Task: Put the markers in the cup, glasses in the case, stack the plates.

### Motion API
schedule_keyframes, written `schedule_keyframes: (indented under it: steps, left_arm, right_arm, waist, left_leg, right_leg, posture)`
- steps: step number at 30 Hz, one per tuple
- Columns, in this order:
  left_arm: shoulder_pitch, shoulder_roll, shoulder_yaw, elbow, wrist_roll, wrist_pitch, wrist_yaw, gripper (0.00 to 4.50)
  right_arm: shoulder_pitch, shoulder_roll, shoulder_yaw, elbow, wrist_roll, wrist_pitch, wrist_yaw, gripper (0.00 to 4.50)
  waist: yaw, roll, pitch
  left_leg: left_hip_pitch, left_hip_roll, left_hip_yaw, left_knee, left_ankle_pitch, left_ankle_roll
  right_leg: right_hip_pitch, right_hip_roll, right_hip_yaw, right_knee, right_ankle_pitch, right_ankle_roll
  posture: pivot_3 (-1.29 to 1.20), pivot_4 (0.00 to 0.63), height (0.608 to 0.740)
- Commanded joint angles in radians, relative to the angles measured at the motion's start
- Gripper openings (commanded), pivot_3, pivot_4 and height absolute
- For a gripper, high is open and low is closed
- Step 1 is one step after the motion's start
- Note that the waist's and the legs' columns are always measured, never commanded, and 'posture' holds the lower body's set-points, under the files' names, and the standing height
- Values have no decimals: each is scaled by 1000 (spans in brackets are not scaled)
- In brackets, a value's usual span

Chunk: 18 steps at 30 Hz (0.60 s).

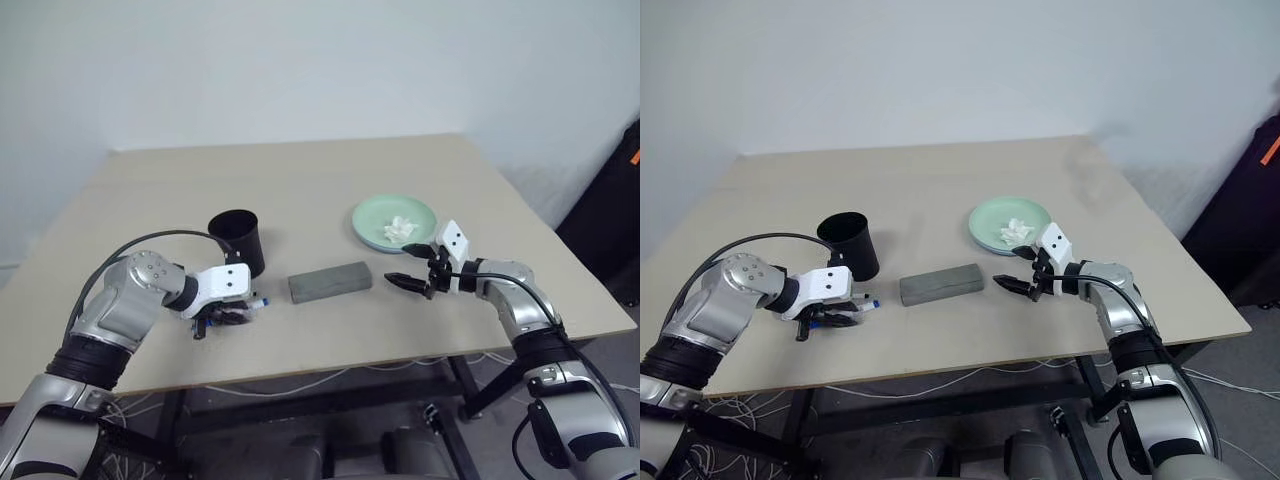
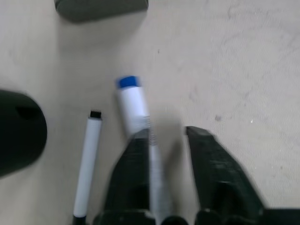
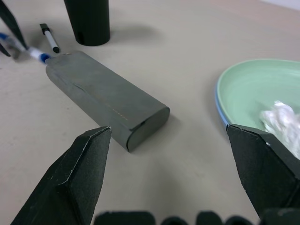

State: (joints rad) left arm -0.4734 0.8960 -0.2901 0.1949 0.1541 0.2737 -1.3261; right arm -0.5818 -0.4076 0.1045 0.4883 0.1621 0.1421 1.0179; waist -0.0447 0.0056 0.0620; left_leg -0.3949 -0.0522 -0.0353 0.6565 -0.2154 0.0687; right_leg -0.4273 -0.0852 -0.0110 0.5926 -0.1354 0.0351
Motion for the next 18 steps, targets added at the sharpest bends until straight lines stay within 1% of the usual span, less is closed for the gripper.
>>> schedule_keyframes:
  steps: [1,5,10,13,18]
  left_arm:
    - [-5,23,3,7,19,3,15,1578]
    - [-10,22,-6,32,34,-5,29,1578]
    - [-7,20,-7,21,19,3,3,1578]
    - [-5,35,7,-6,-3,4,-27,2144]
    - [-31,39,26,-4,-10,3,-17,3804]
  right_arm:
    - [-25,0,-11,-22,8,-17,3,4277]
    - [-19,0,-11,-26,9,-16,2,4277]
    - [-17,0,-10,-31,10,-10,2,4277]
    - [-16,1,-10,-31,9,-10,0,4277]
    - [-18,2,-9,-27,8,-11,-1,4277]
  waist:
    - [-1,0,0]
    - [0,0,0]
    - [0,0,0]
    - [-1,0,0]
    - [0,0,0]
  left_leg:
    - [0,0,0,0,0,0]
    - [0,0,0,-1,0,0]
    - [0,0,0,-1,0,0]
    - [0,0,0,-1,0,0]
    - [0,0,0,-2,0,0]
  right_leg:
    - [0,0,0,0,0,0]
    - [0,0,0,0,0,0]
    - [-1,0,0,0,0,0]
    - [-1,0,0,0,0,0]
    - [-1,0,0,-1,0,0]
  posture:
    - [0,0,740]
    - [0,0,740]
    - [0,0,740]
    - [0,0,740]
    - [0,0,740]
